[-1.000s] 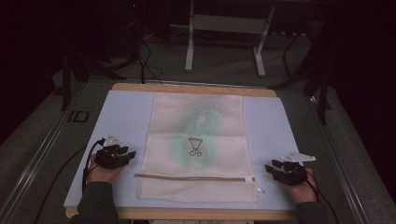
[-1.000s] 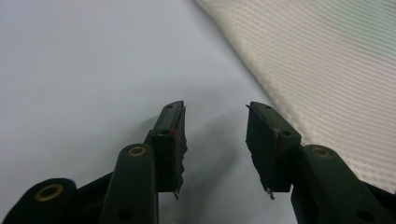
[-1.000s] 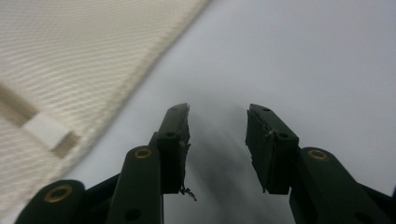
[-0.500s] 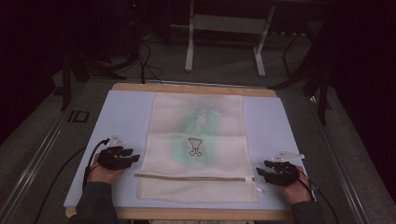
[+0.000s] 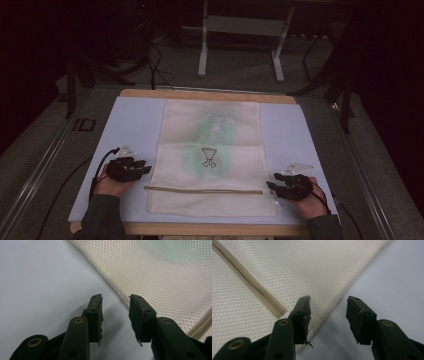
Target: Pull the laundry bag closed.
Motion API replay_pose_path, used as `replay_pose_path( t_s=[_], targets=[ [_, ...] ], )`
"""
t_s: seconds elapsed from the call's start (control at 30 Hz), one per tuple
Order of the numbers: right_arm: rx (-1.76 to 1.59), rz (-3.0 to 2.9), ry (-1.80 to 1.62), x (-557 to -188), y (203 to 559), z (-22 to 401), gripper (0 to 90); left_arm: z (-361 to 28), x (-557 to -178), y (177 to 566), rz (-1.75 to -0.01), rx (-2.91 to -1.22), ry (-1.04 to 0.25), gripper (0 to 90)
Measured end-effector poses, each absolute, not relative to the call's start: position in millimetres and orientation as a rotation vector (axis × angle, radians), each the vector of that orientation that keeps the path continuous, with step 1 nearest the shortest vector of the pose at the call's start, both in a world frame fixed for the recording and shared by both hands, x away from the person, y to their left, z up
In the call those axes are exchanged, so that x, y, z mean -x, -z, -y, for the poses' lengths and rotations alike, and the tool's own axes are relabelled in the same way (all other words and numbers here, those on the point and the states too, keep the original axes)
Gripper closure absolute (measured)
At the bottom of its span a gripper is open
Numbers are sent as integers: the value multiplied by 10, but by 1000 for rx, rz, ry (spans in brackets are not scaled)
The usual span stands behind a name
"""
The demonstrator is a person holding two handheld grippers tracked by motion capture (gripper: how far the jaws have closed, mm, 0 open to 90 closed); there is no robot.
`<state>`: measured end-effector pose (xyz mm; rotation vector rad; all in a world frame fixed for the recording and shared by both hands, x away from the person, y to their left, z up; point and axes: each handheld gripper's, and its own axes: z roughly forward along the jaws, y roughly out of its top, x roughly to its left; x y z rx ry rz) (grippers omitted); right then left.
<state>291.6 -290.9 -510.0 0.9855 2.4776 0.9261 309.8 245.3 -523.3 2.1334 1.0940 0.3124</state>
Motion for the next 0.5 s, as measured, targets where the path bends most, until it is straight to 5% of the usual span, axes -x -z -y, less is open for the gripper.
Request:
replay_pose_path(
  t_s=[0.5],
  targets=[
    [-888, -2512, -912, -2867, 5065, 2689, 565, -2424, -3087, 5219, -1041, -2155, -270, 727]
  ],
)
